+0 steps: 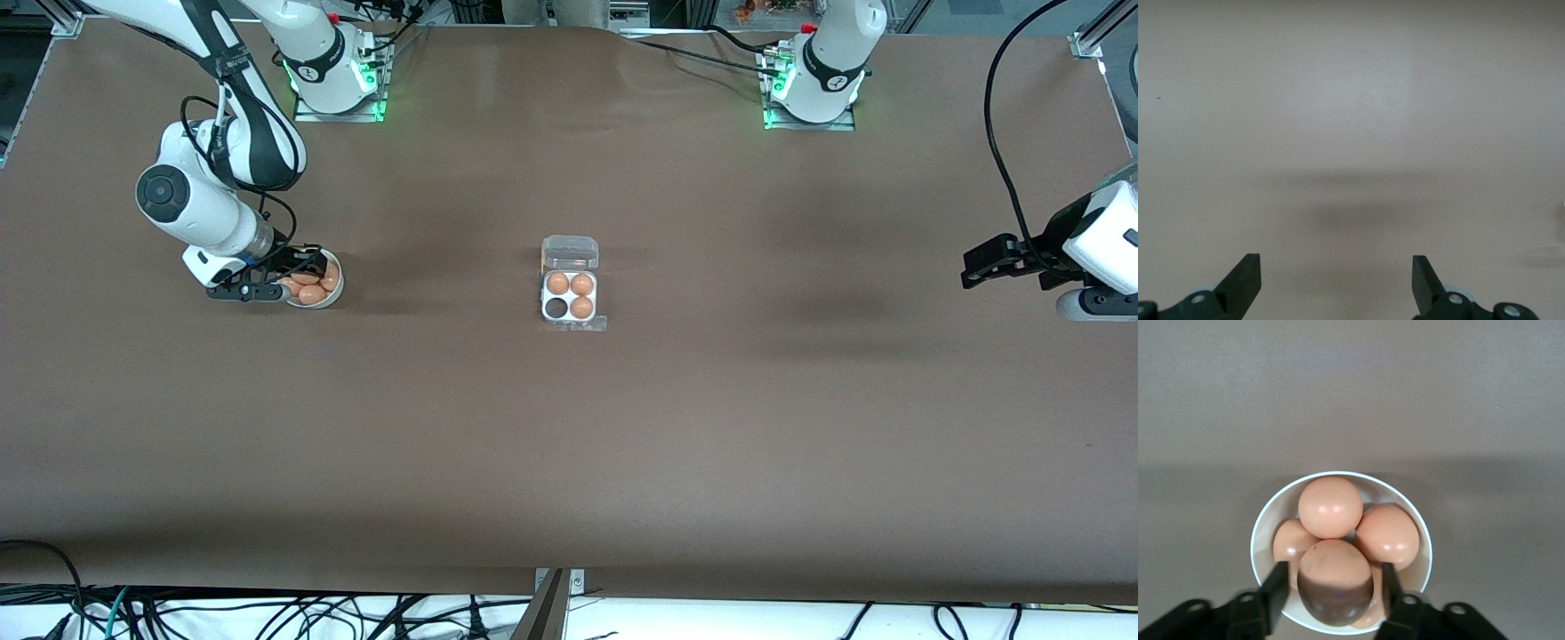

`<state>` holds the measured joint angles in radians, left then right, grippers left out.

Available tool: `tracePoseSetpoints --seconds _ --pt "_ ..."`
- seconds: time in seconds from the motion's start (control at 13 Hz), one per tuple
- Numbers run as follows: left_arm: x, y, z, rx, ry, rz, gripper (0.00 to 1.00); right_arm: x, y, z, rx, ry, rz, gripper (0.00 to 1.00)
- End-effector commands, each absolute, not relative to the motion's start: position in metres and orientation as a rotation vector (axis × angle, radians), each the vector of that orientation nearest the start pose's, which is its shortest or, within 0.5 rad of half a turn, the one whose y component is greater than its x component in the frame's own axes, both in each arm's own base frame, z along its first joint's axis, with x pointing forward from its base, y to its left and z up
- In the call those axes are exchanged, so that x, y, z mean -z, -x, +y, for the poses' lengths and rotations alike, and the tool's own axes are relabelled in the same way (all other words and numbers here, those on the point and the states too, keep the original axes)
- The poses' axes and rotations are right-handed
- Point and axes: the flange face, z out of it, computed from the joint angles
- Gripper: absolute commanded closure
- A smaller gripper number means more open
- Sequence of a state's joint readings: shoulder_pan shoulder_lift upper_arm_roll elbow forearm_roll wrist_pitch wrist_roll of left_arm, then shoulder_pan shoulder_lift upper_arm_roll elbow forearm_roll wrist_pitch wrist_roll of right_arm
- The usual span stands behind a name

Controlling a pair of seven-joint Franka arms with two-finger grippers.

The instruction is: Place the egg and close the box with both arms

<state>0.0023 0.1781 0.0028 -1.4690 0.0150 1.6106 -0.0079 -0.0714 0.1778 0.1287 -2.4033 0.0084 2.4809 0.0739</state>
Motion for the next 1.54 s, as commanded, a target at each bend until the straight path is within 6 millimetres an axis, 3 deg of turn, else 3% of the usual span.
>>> tracePoseSetpoints --seconds 0.0,0.08,0.15,0.38,0.62,0.85,1.15,1.46 --pt "-0.577 -0.612 0.004 -0.043 3.1 0.022 0.0 -0.235 -0.484 0.032 -0.134 3.118 0.025 0.85" --pt "-0.577 -0.612 0.003 -0.043 3.1 0.022 0.0 -0.235 -0.484 0.032 -0.134 3.117 0.022 0.98" --pt "-0.577 -0.612 0.003 -0.043 3.1 0.022 0.0 -0.236 -0.484 0.032 -0.134 3.118 0.02 1.0" --pt "-0.577 -0.612 0.003 -0.043 3.1 0.025 0.0 -0.247 -0.488 0.035 -0.106 3.119 0.013 1.0" --pt "-0.577 -0.612 0.004 -0.043 3.1 0.022 0.0 -0.282 -0.506 0.042 -0.139 3.12 -0.004 1.0" --pt "-0.577 -0.612 0.004 -0.046 3.1 0.022 0.0 -0.342 -0.533 0.043 -0.197 3.121 0.004 1.0" --pt "-0.577 -0.612 0.005 -0.046 3.102 0.02 0.0 -0.443 -0.565 0.031 -0.267 3.118 0.041 1.0" --pt "-0.579 -0.612 0.006 -0.041 3.102 0.017 0.0 -0.551 -0.574 0.026 -0.267 3.116 0.036 1.0"
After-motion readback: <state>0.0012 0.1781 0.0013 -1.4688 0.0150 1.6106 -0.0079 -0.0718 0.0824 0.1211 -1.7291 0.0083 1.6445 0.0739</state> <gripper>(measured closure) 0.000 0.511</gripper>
